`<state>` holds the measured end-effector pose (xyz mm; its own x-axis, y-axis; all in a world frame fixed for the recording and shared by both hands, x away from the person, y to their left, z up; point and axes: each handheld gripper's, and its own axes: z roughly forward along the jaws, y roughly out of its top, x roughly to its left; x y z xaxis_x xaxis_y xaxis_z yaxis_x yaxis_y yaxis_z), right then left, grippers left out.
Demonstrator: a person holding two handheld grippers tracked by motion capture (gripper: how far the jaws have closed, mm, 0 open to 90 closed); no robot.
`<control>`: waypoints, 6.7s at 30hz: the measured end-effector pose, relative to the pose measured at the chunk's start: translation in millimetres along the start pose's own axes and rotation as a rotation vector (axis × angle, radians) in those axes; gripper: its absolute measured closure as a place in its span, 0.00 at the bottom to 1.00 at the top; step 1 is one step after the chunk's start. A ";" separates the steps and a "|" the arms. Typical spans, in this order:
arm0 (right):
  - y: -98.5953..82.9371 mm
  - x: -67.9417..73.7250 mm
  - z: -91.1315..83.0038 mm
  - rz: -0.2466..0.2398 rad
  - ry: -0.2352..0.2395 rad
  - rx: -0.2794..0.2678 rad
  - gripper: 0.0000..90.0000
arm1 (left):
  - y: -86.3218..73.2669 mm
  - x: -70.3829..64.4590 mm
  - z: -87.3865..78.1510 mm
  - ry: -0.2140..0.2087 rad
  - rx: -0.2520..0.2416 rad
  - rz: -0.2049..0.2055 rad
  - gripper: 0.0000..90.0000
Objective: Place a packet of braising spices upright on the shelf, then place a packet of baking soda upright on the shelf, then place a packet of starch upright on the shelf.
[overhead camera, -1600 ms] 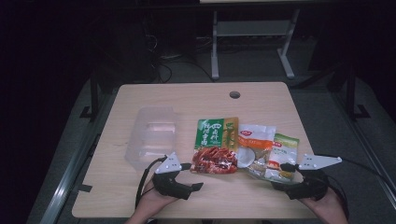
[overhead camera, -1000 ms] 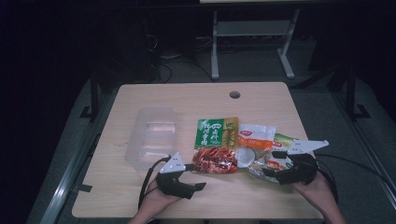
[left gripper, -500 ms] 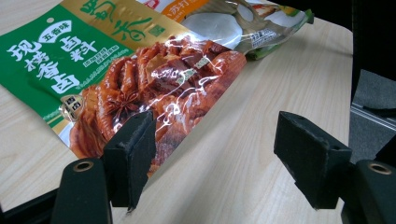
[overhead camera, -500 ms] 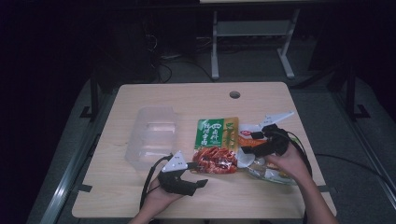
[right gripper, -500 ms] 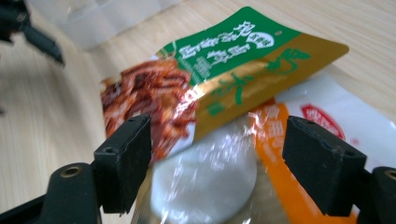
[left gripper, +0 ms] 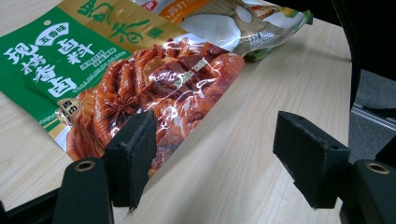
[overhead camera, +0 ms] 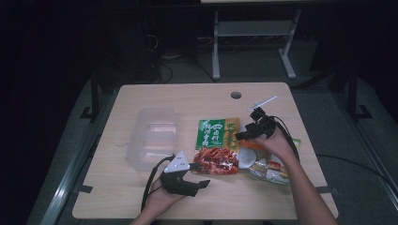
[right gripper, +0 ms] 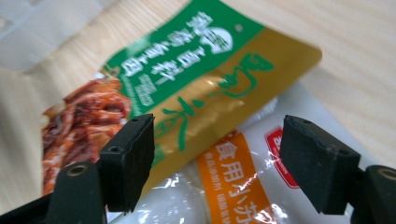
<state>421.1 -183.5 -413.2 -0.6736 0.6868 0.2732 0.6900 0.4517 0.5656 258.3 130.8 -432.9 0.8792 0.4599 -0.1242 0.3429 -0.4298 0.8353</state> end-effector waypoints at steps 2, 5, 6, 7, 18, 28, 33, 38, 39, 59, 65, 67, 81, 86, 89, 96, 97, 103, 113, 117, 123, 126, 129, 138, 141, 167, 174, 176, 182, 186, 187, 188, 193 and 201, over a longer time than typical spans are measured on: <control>-1.4 -5.2 8.2 0.028 0.014 0.018 0.30 | 0.1 -0.2 -0.1 0.000 -0.002 -0.001 0.33; -0.9 -6.9 16.2 0.041 0.032 0.029 0.33 | 0.2 0.3 0.4 0.000 -0.004 -0.006 0.33; -0.3 -6.8 18.6 0.047 0.029 0.036 0.35 | 0.2 0.2 0.7 0.000 -0.005 -0.008 0.33; 0.0 -6.8 20.7 0.048 0.036 0.039 0.38 | 0.2 0.1 1.1 0.000 -0.005 -0.009 0.33; 1.4 -5.9 21.5 0.028 0.117 -0.002 0.97 | 0.3 1.0 1.2 0.012 -0.005 -0.014 0.32; 4.0 20.2 -11.7 -0.057 0.139 -0.113 1.00 | 0.4 5.6 0.0 0.057 -0.025 -0.046 0.27; 1.0 43.8 -39.8 -0.152 0.138 -0.182 1.00 | 2.8 8.4 -0.8 0.078 -0.053 -0.072 0.24; -9.9 67.5 -67.7 -0.250 0.145 -0.252 1.00 | 7.6 9.9 0.4 0.097 -0.074 -0.099 0.22; -13.8 71.3 -73.4 -0.275 0.147 -0.268 1.00 | 8.7 9.8 1.5 0.098 -0.078 -0.103 0.21; -75.0 63.4 -94.2 -0.318 0.190 -0.364 1.00 | 22.7 30.3 45.5 0.018 -0.018 -0.202 0.60; -80.9 58.7 -84.5 -0.292 0.179 -0.340 1.00 | 19.7 30.0 38.2 0.005 -0.033 -0.189 0.89; -81.1 59.0 -83.3 -0.292 0.173 -0.336 1.00 | 18.8 29.1 35.7 0.022 -0.040 -0.167 0.99; -84.7 46.9 -70.7 -0.198 0.182 -0.300 0.90 | 18.4 21.9 28.7 0.064 -0.043 -0.114 1.00; -80.1 45.5 -56.9 -0.160 0.208 -0.270 0.80 | 18.2 19.9 28.7 0.069 -0.049 -0.102 1.00; -75.1 49.7 -48.4 -0.164 0.230 -0.252 0.80 | 18.7 18.6 27.8 0.070 -0.051 -0.094 1.00; -70.5 59.3 -44.5 -0.190 0.224 -0.251 0.97 | 17.6 16.0 23.4 0.080 -0.045 -0.085 1.00; -71.0 59.6 -45.6 -0.189 0.229 -0.258 0.98 | 17.3 15.7 22.4 0.080 -0.044 -0.084 0.99; -72.6 66.7 -51.3 -0.211 0.243 -0.285 0.99 | 15.8 12.6 13.8 0.065 -0.029 -0.100 0.85; -64.2 95.3 -70.5 -0.288 0.223 -0.354 1.00 | 4.9 8.1 -13.8 0.079 -0.008 -0.110 0.74; -56.3 103.0 -71.0 -0.305 0.194 -0.353 1.00 | -2.2 7.0 -23.0 0.075 -0.013 -0.121 0.73; -38.0 107.3 -74.1 -0.313 0.200 -0.347 1.00 | 0.1 -0.6 -26.4 0.069 -0.029 -0.076 0.70; -25.7 110.3 -76.7 -0.317 0.199 -0.342 1.00 | 1.0 -4.9 -25.1 0.067 -0.019 -0.038 0.68; -12.5 110.6 -76.7 -0.317 0.193 -0.330 1.00 | 1.1 -10.5 -21.0 0.054 -0.026 -0.011 0.66; 23.0 109.0 -72.9 -0.323 0.176 -0.334 1.00 | -1.1 -10.2 -17.6 0.022 -0.019 0.011 0.61; 32.5 108.3 -69.0 -0.313 0.186 -0.337 1.00 | -0.3 -9.2 -19.5 0.030 -0.024 0.016 0.58; 90.4 119.7 -47.2 -0.347 0.201 -0.339 1.00 | -2.3 -14.4 -10.3 -0.013 -0.035 0.012 0.39; 99.7 123.9 -42.4 -0.354 0.210 -0.334 1.00 | -2.2 -15.0 -8.5 -0.019 -0.036 0.013 0.38; 103.3 125.1 -41.0 -0.355 0.217 -0.339 1.00 | -2.0 -15.2 -8.5 -0.019 -0.036 0.012 0.37; 117.9 130.0 -33.7 -0.361 0.220 -0.347 1.00 | -2.2 -15.3 -7.7 -0.022 -0.038 0.015 0.36; 128.5 134.1 -26.4 -0.367 0.229 -0.358 1.00 | -2.0 -15.5 -7.6 -0.026 -0.038 0.021 0.36; 131.1 134.8 -24.7 -0.367 0.234 -0.360 1.00 | -2.0 -15.6 -7.7 -0.026 -0.036 0.025 0.36; 133.1 135.6 -23.6 -0.366 0.235 -0.361 1.00 | -1.9 -15.8 -7.6 -0.027 -0.035 0.024 0.36; 147.3 139.4 -12.9 -0.380 0.236 -0.372 1.00 | -1.9 -14.9 -8.3 -0.031 -0.030 0.031 0.36; 168.9 139.5 8.5 -0.339 0.254 -0.402 1.00 | -1.6 -14.3 -8.9 -0.032 -0.020 0.044 0.35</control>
<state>445.9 -6.6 -286.3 -0.9159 0.3611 0.1752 0.3033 0.3370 0.8913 242.2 131.8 -427.6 0.9034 0.4160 -0.1042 0.2976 -0.4332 0.8508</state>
